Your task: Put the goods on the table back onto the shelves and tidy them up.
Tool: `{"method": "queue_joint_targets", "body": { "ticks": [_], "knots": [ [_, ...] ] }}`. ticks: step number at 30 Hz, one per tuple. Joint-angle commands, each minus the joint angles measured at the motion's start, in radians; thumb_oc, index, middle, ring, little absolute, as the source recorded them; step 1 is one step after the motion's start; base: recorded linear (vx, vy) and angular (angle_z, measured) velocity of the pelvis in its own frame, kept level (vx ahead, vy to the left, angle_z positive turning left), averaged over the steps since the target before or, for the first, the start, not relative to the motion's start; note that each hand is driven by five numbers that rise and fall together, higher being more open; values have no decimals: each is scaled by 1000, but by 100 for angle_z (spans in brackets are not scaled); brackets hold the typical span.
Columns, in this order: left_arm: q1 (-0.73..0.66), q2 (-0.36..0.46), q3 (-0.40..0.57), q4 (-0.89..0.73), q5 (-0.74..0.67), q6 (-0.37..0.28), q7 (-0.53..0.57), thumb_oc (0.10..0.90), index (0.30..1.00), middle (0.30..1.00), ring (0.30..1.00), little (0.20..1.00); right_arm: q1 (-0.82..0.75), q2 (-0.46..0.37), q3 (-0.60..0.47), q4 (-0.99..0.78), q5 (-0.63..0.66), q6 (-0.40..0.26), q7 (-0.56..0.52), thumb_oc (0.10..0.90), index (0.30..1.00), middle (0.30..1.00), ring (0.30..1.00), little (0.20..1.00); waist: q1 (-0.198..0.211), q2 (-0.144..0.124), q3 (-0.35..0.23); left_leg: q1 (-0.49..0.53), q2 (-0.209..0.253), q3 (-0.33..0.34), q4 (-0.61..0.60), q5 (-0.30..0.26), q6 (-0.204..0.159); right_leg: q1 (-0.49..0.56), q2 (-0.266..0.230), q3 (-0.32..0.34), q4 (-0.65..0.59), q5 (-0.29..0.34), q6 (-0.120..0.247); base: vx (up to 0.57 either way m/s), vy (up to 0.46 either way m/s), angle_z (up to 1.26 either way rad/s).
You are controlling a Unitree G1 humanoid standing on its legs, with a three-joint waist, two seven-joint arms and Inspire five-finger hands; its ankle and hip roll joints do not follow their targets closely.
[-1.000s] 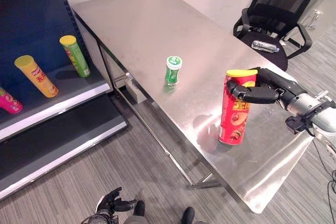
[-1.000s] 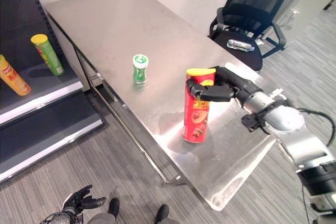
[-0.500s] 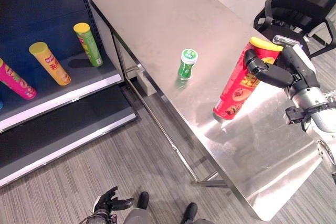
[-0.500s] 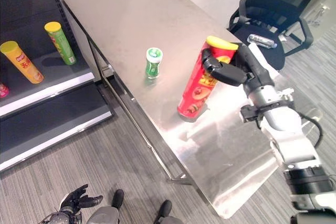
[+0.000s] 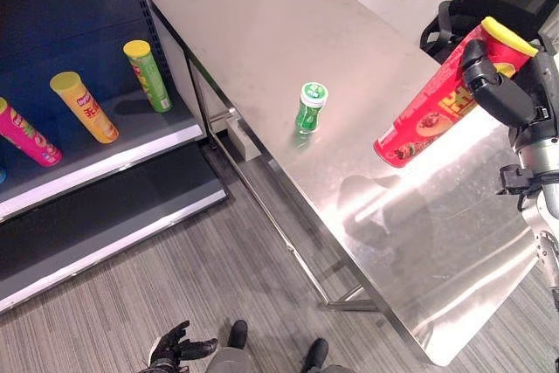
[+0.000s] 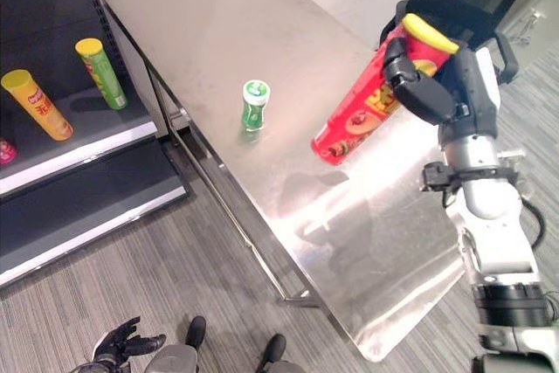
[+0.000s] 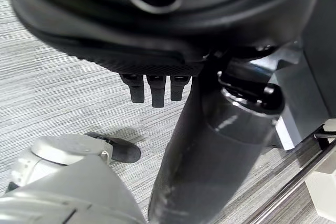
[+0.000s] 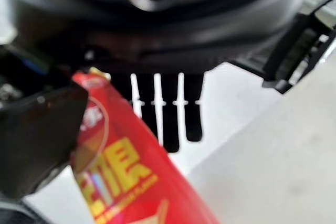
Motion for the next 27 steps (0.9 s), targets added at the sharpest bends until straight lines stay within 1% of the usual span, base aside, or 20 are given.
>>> {"method": "queue_joint_targets", "body": {
  "ticks": [1, 3, 5, 7, 10, 11, 13, 18, 19, 21, 22, 23, 24, 25, 26, 27],
  "knots": [
    [-24, 39, -35, 27, 25, -19, -1, 800, 900, 900, 900, 900, -109, -43, -78, -61, 12, -138, -62, 400, 300, 300, 300, 300, 10, -12, -111, 3, 17, 84, 1, -50, -26, 21, -15, 38, 6, -64, 59, 0, 0, 0],
    [-24, 39, -35, 27, 25, -19, -1, 800, 900, 900, 900, 900, -109, -43, -78, -61, 12, -138, -62, 400, 300, 300, 300, 300, 10, -12, -111, 3, 17, 84, 1, -50, -26, 21, -15, 38, 6, -64, 59, 0, 0, 0],
    [-22, 33, -34, 27, 46, -13, 3, 800, 900, 900, 900, 900, -108, -16, -93, -92, -31, -143, -92, 400, 300, 300, 300, 300, 13, 5, -140, 14, 15, 78, 1, -56, -25, 39, -15, 30, 6, -75, 58, 45, -31, 1],
    [-19, 37, -34, 20, 47, -12, 1, 800, 900, 900, 900, 900, -114, -17, -94, -101, -31, -145, -95, 400, 300, 300, 300, 300, 16, 11, -147, 17, 18, 71, 1, -55, -30, 45, -10, 20, 6, -81, 55, 11, -41, 7],
    [-18, 37, -34, 17, 45, -12, 4, 800, 900, 900, 900, 900, -119, -19, -92, -104, -34, -146, -99, 400, 300, 300, 300, 300, 17, 13, -149, 17, 20, 65, 1, -53, -31, 47, -7, 17, 6, -84, 53, -9, -55, 11],
    [-16, 43, -31, 14, 49, -11, 4, 800, 900, 900, 900, 900, -145, -27, -82, -125, -63, -153, -111, 400, 300, 300, 300, 300, 29, 18, -156, 13, 31, 46, 1, -44, -40, 52, 6, 11, 6, -99, 41, -20, -101, 10],
    [-15, 43, -31, 12, 50, -11, 4, 800, 900, 900, 900, 900, -152, -30, -76, -134, -76, -154, -115, 400, 300, 300, 300, 300, 32, 19, -158, 12, 35, 39, 1, -41, -42, 52, 11, 10, 6, -103, 37, -13, -80, 12],
    [-14, 43, -30, 12, 50, -11, 4, 800, 900, 900, 900, 900, -153, -30, -75, -134, -77, -154, -116, 400, 300, 300, 300, 300, 30, 19, -158, 11, 36, 37, 1, -41, -42, 53, 12, 9, 6, -104, 36, -13, -42, 8],
    [-13, 50, -22, 3, 42, -17, 14, 800, 900, 900, 900, 900, -221, -50, -48, -174, -127, -166, -141, 400, 300, 300, 300, 300, 68, 32, -154, -9, 55, 2, 2, -11, -58, 52, 39, 5, 6, -127, 17, -62, -179, 8],
    [-13, 49, -20, 2, 42, -16, 14, 800, 900, 900, 900, 900, -225, -51, -44, -174, -128, -165, -142, 400, 300, 300, 300, 300, 60, 33, -156, -13, 55, -4, 2, -10, -59, 51, 39, -1, 6, -127, 16, -93, -133, 34],
    [-20, 52, -36, -10, 49, -19, 14, 800, 900, 900, 900, 900, -257, -82, -55, -214, -184, -176, -164, 400, 300, 300, 300, 300, 95, 52, -139, -63, 52, -36, 13, 26, -78, 45, 42, -36, 6, -137, 7, -140, -76, 38],
    [-23, 50, -38, -10, 49, -18, 15, 800, 900, 900, 900, 900, -256, -84, -57, -218, -188, -173, -167, 400, 300, 300, 300, 300, 83, 54, -142, -75, 48, -50, 12, 36, -77, 40, 40, -50, 6, -133, 8, -248, -45, 41],
    [-26, 40, -42, -12, 45, -19, 16, 800, 900, 900, 900, 900, -259, -104, -72, -235, -223, -177, -189, 400, 300, 300, 300, 300, 80, 59, -130, -116, 52, -3, 43, 40, -87, 31, 23, -91, 6, -130, 14, -199, 88, 63],
    [-28, 36, -42, -8, 47, -18, 14, 800, 900, 900, 900, 900, -260, -115, -79, -246, -243, -177, -195, 400, 300, 300, 300, 300, 70, 58, -126, -127, 73, 51, 62, 39, -88, 22, 8, -111, 6, -122, 17, -212, 124, 159],
    [-23, 27, -39, -11, 51, -19, 11, 800, 900, 900, 900, 900, -255, -110, -81, -251, -252, -171, -197, 400, 300, 300, 300, 300, 70, 60, -129, -121, 92, 68, 66, 33, -90, 17, -4, -121, 6, -113, 23, -104, 94, 210],
    [-21, 27, -40, -12, 51, -19, 11, 800, 900, 900, 900, 900, -253, -109, -82, -253, -252, -170, -198, 400, 300, 300, 300, 300, 72, 61, -129, -120, 93, 69, 65, 32, -90, 17, -3, -120, 6, -113, 23, -56, 167, 183]
  ]
}}
